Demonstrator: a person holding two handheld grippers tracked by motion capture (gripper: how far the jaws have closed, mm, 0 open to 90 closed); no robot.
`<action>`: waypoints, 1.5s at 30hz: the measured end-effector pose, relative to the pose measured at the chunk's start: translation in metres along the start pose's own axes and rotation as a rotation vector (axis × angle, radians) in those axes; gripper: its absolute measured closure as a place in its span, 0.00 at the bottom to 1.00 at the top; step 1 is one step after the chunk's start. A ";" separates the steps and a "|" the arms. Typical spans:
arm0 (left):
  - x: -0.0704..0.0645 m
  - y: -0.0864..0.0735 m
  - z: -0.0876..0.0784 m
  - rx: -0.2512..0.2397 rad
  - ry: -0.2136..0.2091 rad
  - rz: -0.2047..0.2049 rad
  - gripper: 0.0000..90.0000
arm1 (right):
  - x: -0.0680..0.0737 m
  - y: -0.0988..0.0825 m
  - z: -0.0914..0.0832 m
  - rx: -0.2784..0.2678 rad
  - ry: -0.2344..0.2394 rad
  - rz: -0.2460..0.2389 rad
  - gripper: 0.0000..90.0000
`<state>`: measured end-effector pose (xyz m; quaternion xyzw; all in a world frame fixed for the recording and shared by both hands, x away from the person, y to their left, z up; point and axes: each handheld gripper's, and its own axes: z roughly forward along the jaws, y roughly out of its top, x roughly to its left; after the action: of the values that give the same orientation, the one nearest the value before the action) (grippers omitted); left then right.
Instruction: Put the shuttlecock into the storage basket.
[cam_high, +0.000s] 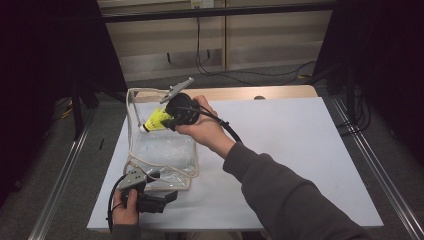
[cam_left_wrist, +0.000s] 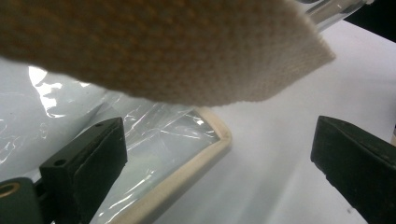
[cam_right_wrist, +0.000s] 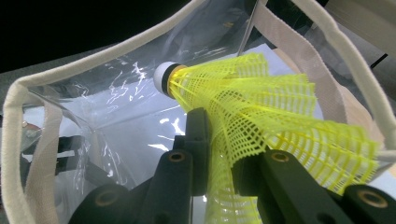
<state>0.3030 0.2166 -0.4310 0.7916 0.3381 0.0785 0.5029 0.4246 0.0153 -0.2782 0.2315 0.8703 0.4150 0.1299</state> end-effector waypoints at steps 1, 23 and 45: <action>0.000 0.000 0.000 0.000 0.000 0.000 0.04 | 0.001 0.000 0.001 0.001 0.000 0.000 0.88; 0.000 0.000 -0.001 0.000 0.000 0.000 0.04 | 0.010 0.001 0.025 0.028 0.014 0.013 0.88; 0.000 0.000 -0.001 0.001 -0.001 -0.002 0.04 | 0.017 0.002 0.042 0.049 0.013 0.001 0.88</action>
<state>0.3023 0.2169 -0.4306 0.7915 0.3388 0.0776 0.5027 0.4284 0.0532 -0.3030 0.2321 0.8810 0.3950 0.1183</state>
